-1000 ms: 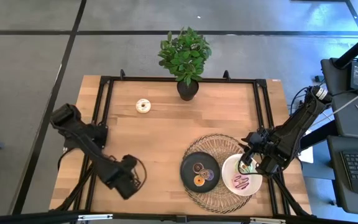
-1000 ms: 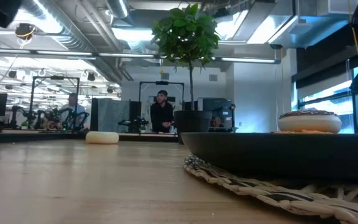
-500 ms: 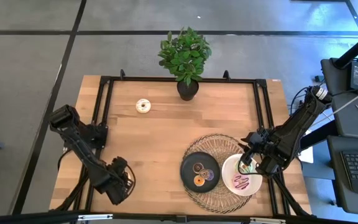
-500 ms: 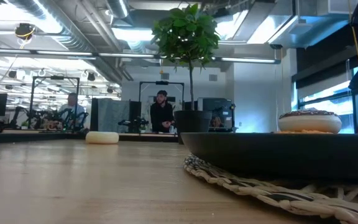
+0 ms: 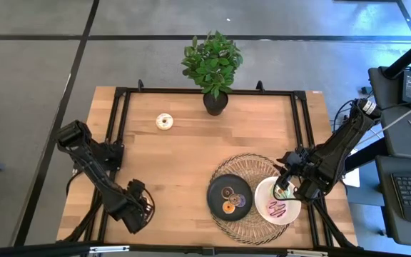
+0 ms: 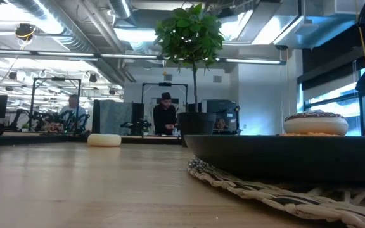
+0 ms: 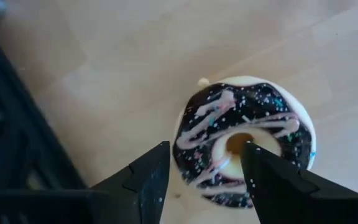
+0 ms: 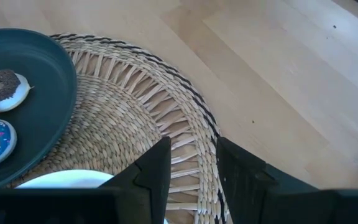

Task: Pick & Place donuts
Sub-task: Put the big black donut on the white plate

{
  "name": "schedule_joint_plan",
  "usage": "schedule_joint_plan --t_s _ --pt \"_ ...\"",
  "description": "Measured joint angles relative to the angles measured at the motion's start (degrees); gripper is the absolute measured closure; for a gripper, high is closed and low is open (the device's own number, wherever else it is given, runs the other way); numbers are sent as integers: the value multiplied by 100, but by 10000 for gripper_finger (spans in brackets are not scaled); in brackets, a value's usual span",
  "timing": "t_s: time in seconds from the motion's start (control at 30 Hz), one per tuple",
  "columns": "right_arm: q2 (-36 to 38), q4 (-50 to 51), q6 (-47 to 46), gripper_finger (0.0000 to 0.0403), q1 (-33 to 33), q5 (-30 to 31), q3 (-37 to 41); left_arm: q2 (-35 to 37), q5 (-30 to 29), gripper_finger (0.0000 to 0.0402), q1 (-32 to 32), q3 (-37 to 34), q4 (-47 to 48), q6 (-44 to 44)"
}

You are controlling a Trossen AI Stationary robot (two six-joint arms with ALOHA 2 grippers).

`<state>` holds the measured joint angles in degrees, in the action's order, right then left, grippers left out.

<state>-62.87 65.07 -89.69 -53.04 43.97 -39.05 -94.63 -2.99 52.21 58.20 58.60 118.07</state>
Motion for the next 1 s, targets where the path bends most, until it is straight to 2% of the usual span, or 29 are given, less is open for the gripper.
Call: schedule_joint_plan --t_s 0.3,0.43,0.63,0.87,1.0 --pt "0 -7 1 273 -1 0 0 -4 206 247 -7 -545 -567 263" --pt "0 -5 4 273 -2 0 0 -4 64 292 -24 -480 -650 5" --pt "0 -5 15 273 0 0 -1 -1 -2 380 -32 -462 -786 -523" --pt "0 -1 20 273 -1 0 0 24 -1193 388 -402 72 -804 -1583" --pt "0 24 38 273 -1 0 0 31 -2307 390 -954 660 -1178 -3251"
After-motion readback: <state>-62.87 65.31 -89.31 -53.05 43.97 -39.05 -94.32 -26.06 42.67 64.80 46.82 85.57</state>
